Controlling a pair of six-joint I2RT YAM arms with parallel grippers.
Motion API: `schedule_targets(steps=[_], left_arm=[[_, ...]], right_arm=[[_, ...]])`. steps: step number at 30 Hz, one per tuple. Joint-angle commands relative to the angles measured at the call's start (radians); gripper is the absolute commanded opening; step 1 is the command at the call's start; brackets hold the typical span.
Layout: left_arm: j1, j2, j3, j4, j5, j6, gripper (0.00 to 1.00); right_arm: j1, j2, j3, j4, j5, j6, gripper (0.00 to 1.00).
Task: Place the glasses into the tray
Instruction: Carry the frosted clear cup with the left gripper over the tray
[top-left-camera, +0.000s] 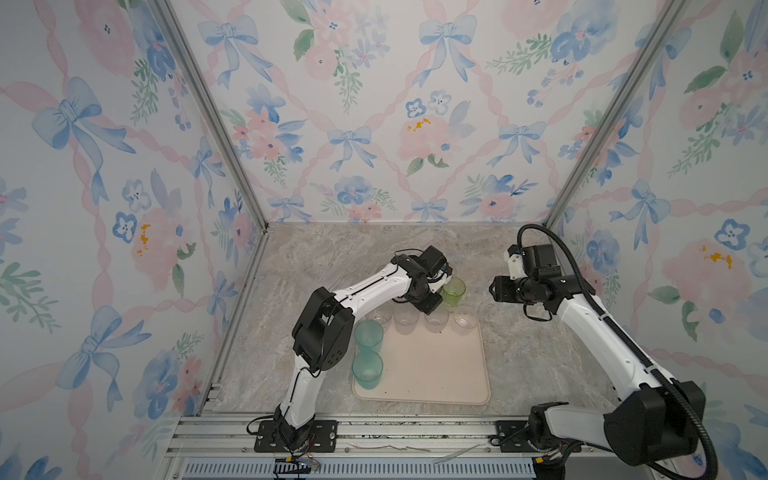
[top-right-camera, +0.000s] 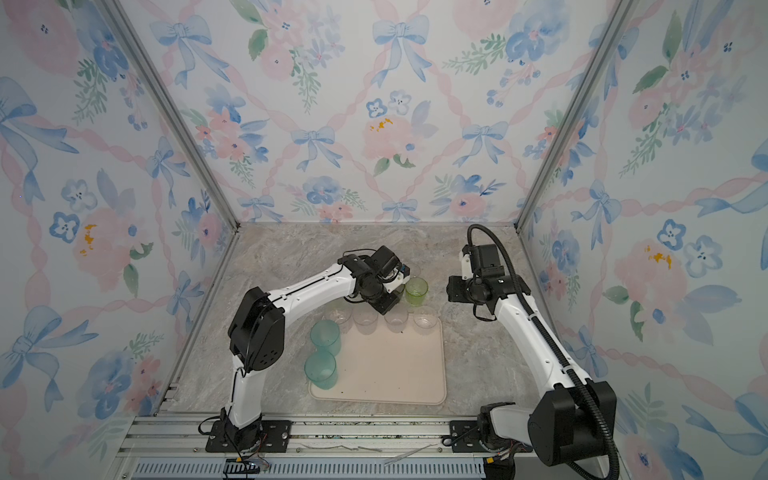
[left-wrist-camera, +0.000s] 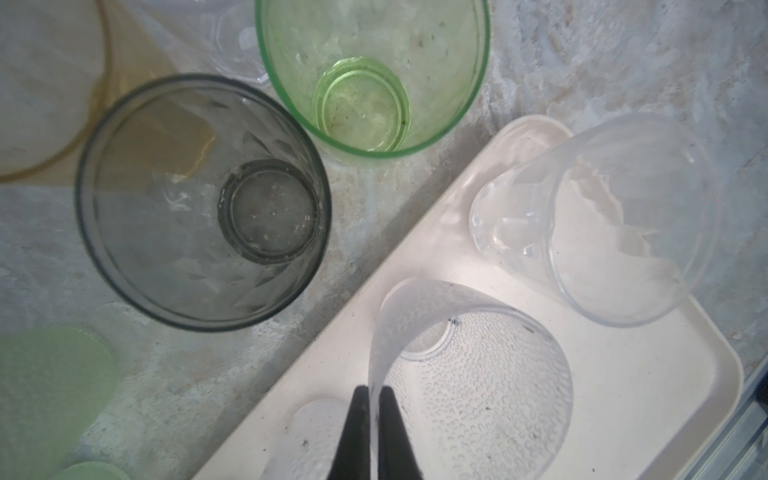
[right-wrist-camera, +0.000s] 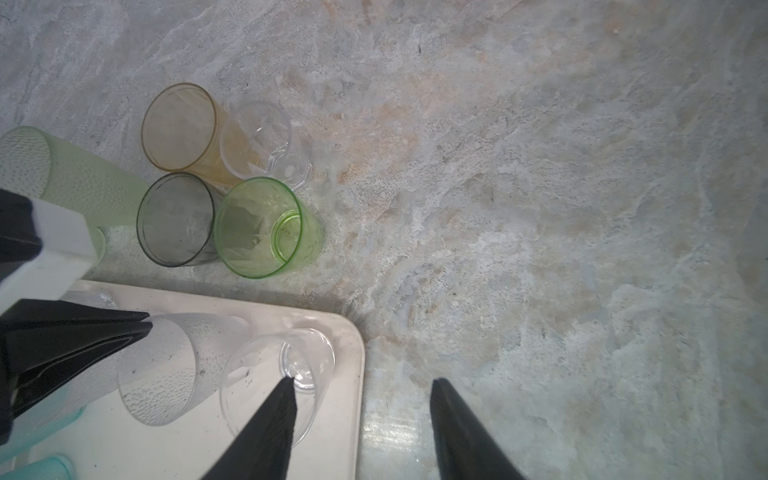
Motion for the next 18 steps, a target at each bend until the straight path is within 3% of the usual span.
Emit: schedule_targets(steps=[1,7,18], left_arm=[[-0.004,0.031,0.031,-0.014,0.01,0.021,0.0],[-0.003,0.032,0.032,-0.019,0.004,0.025,0.0],[-0.003,0.03,0.05,-0.018,-0.024,0.021,0.11]], right_arm=[[-0.01,-0.003,-0.013,0.01,-0.016,0.001,0.55],[-0.014,-0.006,-0.015,0.013,-0.017,0.002,0.55],[-0.015,-0.004,-0.015,0.015,-0.022,0.001,0.55]])
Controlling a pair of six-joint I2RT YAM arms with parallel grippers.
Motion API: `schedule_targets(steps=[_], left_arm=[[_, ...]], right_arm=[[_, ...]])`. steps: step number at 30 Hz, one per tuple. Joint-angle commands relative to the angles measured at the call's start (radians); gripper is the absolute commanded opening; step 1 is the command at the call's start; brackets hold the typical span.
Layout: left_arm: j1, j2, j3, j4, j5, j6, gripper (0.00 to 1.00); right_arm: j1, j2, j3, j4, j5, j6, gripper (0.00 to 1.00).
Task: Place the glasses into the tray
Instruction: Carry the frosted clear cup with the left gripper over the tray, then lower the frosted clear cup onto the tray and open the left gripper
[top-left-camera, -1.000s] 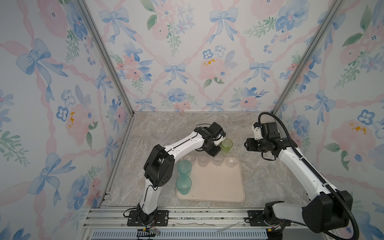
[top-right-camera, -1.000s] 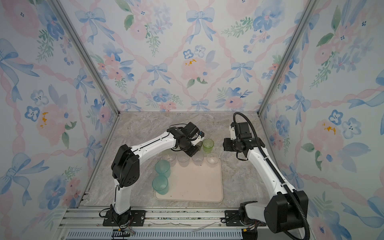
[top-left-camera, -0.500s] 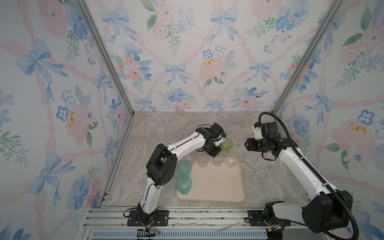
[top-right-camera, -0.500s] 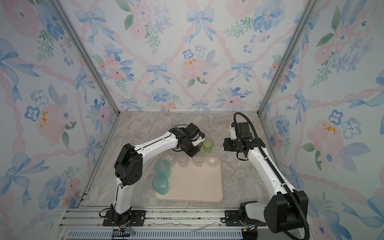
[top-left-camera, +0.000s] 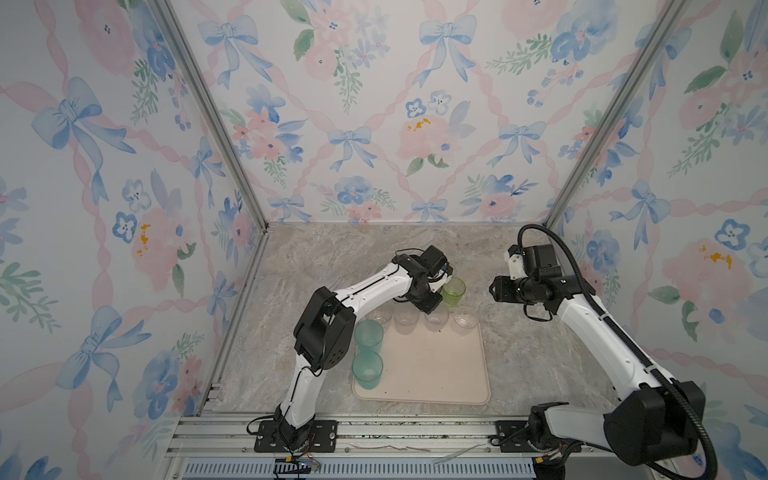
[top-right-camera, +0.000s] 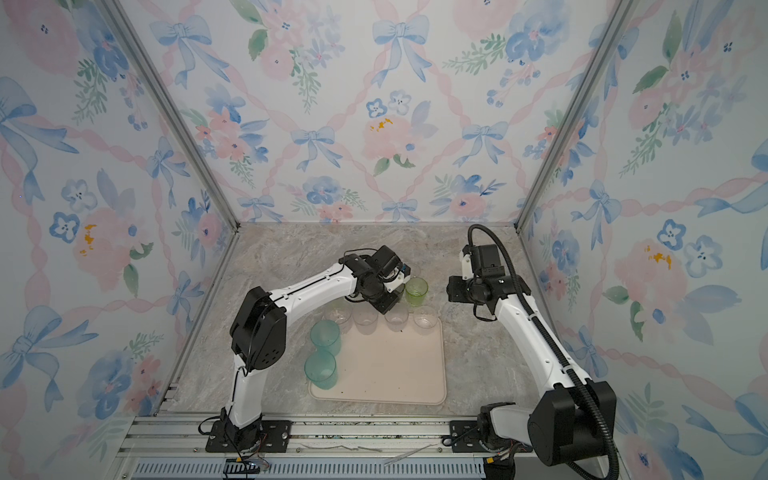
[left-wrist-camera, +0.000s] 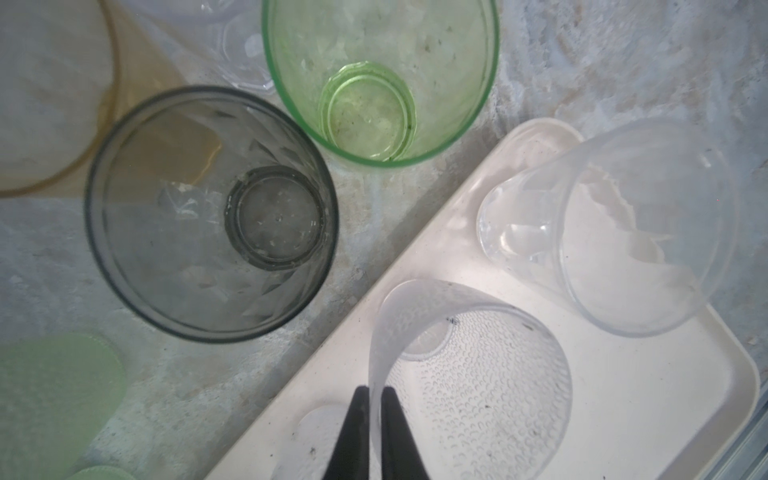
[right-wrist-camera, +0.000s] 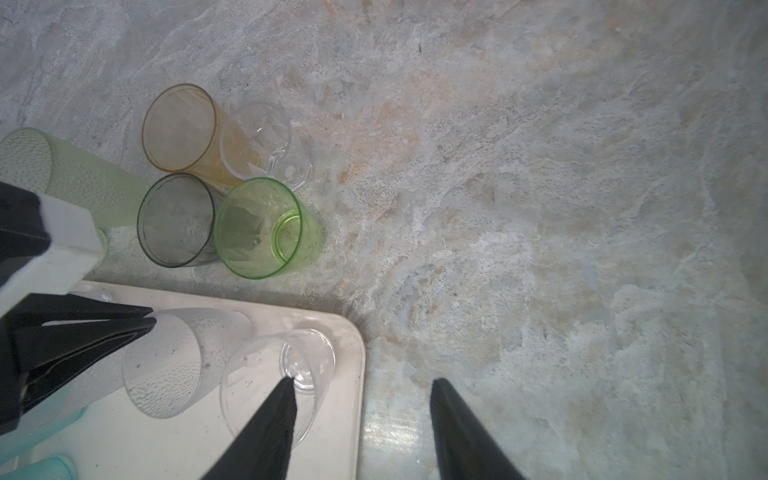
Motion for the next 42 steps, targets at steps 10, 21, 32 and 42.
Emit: schedule_targets(steps=[10,21,32,42], left_arm=[[-0.004,0.018,0.041,-0.017,-0.009,0.01,0.16],[-0.005,-0.012,0.054,-0.015,-0.034,0.01,0.19],[-0.001,-0.067,0.117,-0.001,-0.106,0.023,0.16],[0.086,-0.248,0.028,0.161,-0.154,-0.015,0.14]], right_arm=[[-0.011,-0.006,-0.009,0.008,-0.016,0.002,0.55],[-0.011,-0.003,-0.011,0.01,-0.018,0.001,0.56],[-0.011,-0.001,-0.012,0.011,-0.021,0.001,0.56],[-0.011,-0.001,-0.006,0.005,-0.021,0.0,0.56]])
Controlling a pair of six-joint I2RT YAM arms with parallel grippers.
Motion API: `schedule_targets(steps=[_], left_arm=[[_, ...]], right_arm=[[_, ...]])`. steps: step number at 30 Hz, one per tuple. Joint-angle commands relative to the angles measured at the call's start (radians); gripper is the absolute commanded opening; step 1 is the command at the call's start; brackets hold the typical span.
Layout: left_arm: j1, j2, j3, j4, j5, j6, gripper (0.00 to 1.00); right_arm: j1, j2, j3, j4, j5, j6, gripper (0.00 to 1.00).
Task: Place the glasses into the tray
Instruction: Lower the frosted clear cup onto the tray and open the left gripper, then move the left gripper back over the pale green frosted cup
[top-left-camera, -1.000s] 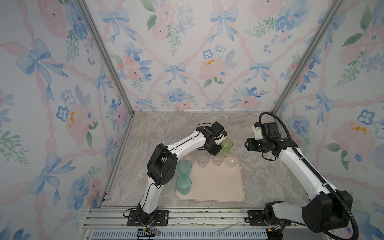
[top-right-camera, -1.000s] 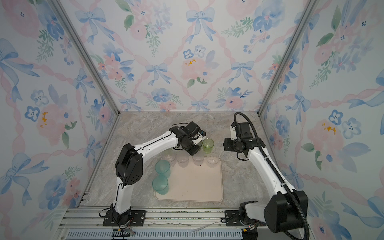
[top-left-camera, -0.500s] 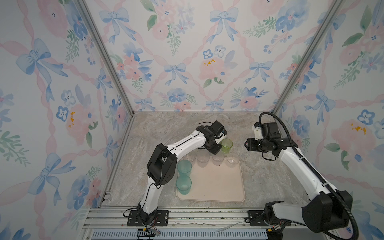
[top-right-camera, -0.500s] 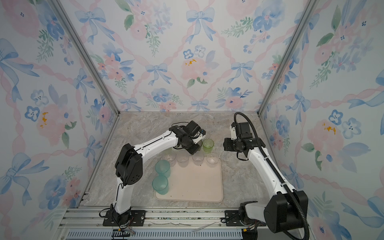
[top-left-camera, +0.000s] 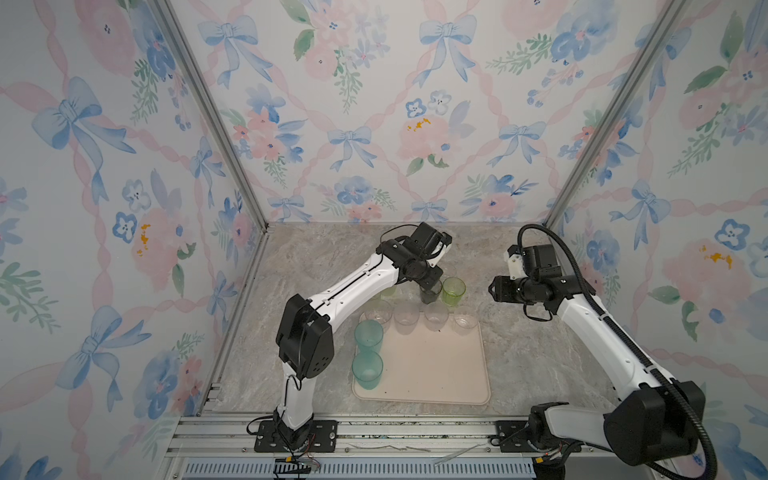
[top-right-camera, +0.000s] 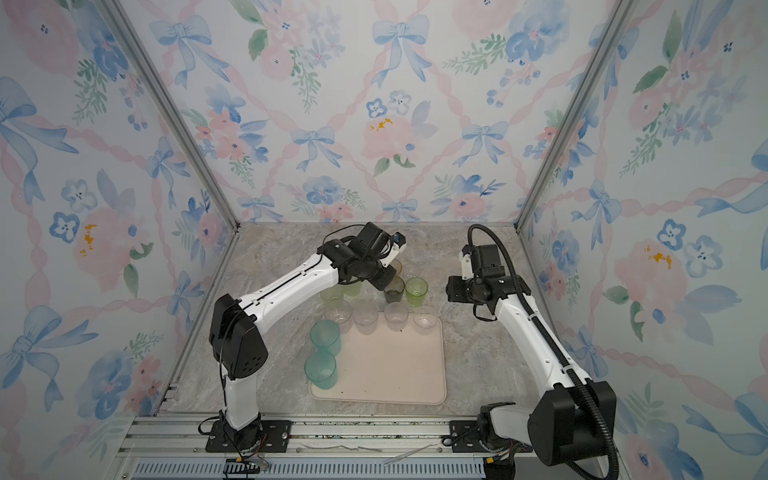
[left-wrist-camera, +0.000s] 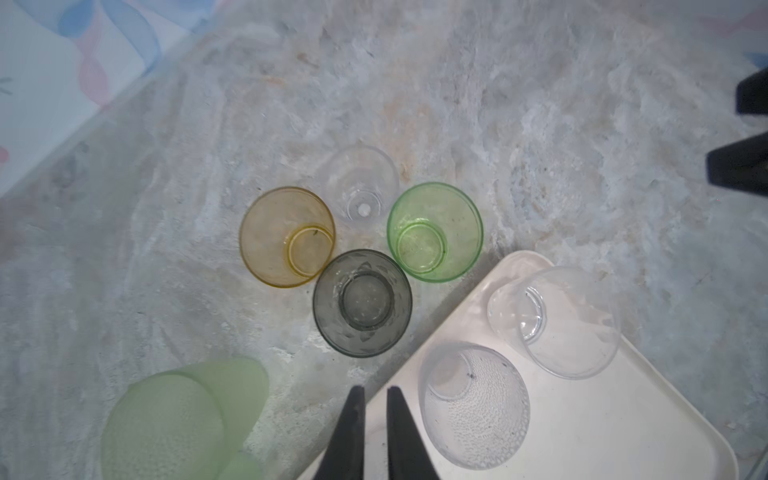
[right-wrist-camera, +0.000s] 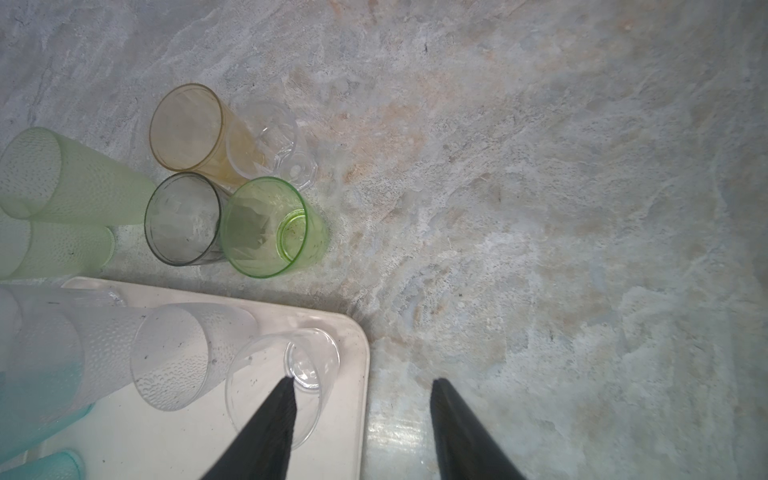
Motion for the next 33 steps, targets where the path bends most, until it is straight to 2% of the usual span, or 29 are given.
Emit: schedule_targets(steps=[1,3,8,13,23,33], left_arm=[[0.057,-0.105,-0.06,0.082,-0.035,-0.032,0.15],[0.097,-0.144,-0.092,0.101,-0.028,-0.049,0.16],[0.189,-0.178,-0.139,0.093,-0.092,-0.049,0.2],[0.257,-0.157,-0.187,0.061,-0.115,-0.066,0.23],[0.287,-0.079,-0.215,0.06,-0.072,-0.061,0.28],[0.313,-0.027,-0.215,0.065,-0.02,-0.07,0.27]], right_arm=[[-0.01,-0.001,-0.004,0.003,-0.007,0.0,0.56],[-0.01,-0.001,-0.001,0.001,-0.008,0.002,0.56],[0.005,0.011,0.019,-0.014,-0.019,0.003,0.55],[0.057,0.023,0.057,-0.05,0.031,-0.005,0.56],[0.092,0.039,0.087,-0.06,0.052,0.006,0.56],[0.108,0.056,0.114,-0.077,0.069,0.005,0.56]])
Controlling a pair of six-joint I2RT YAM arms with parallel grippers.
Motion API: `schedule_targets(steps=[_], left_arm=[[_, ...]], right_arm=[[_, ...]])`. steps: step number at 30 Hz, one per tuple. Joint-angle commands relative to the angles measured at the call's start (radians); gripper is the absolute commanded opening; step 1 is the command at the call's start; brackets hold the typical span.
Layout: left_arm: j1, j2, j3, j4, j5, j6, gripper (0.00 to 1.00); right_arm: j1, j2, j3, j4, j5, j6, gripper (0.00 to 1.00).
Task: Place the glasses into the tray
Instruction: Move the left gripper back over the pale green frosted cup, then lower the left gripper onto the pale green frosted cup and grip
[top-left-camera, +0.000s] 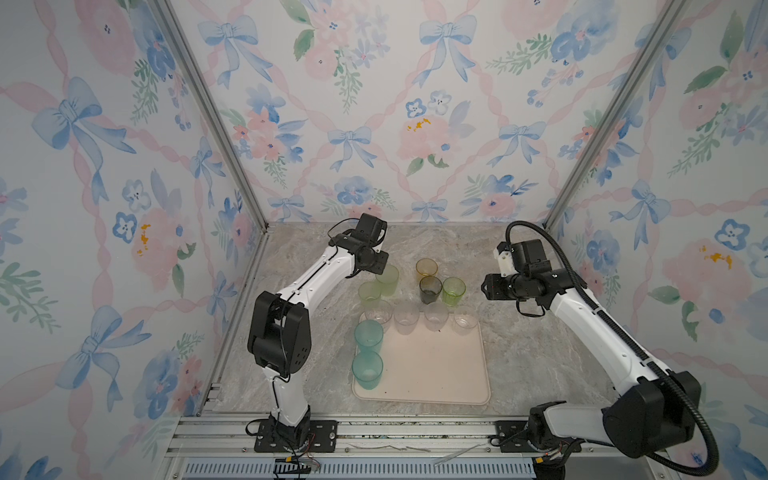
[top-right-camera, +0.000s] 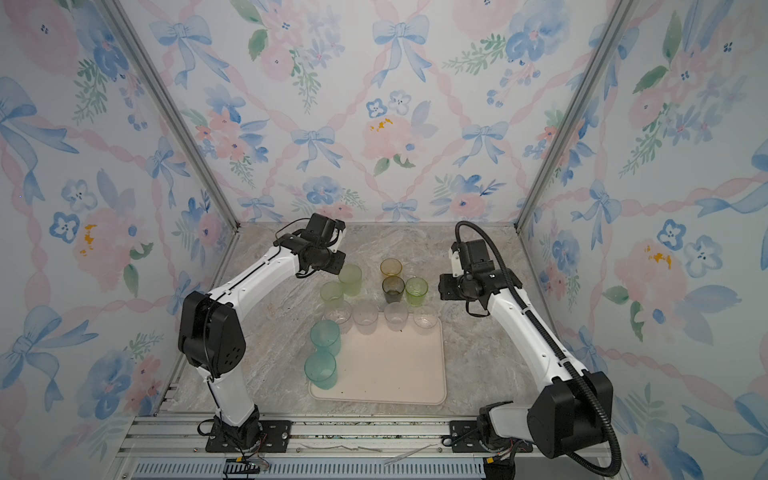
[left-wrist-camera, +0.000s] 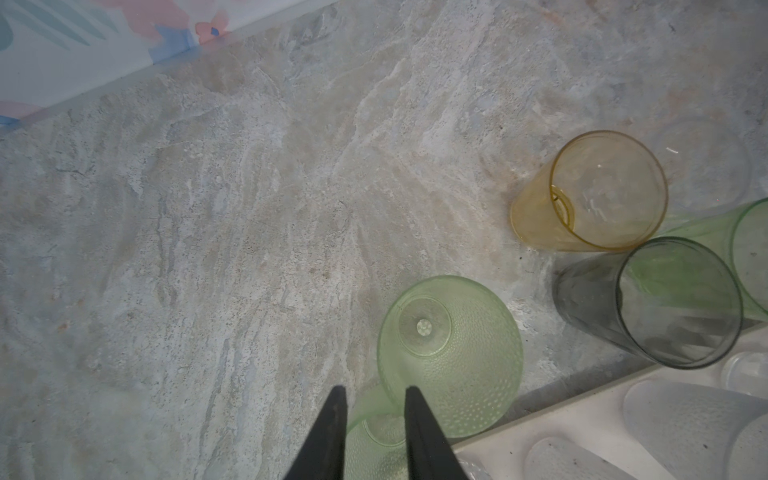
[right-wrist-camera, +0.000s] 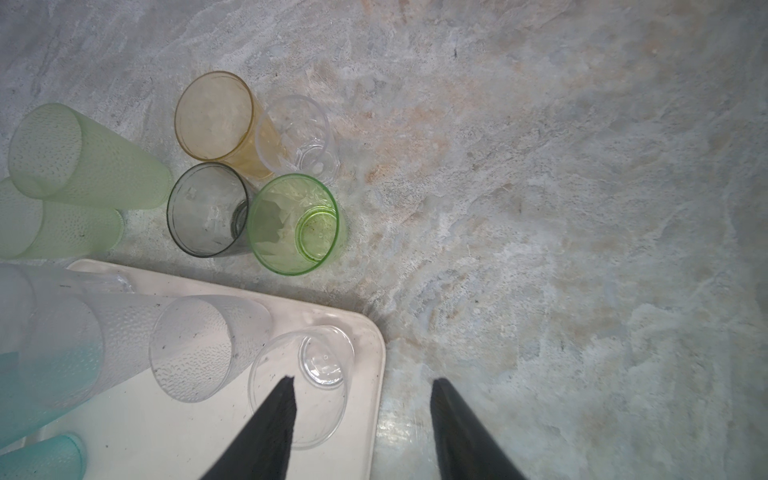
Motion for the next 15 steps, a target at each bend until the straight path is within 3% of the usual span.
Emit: schedule_targets(steps=[1,15], left_arm=[[0.009,0.03,0.005,-0.002,0.039,-0.011,0.27],[0.027,0.034,0.021,-0.003,0.067,0.001,0.3]], right_arm=[[0.013,0.014,0.038,-0.026,0.021,0.005,0.56],[0.022,0.024,0.042,-0.013,0.019,0.008,0.56]])
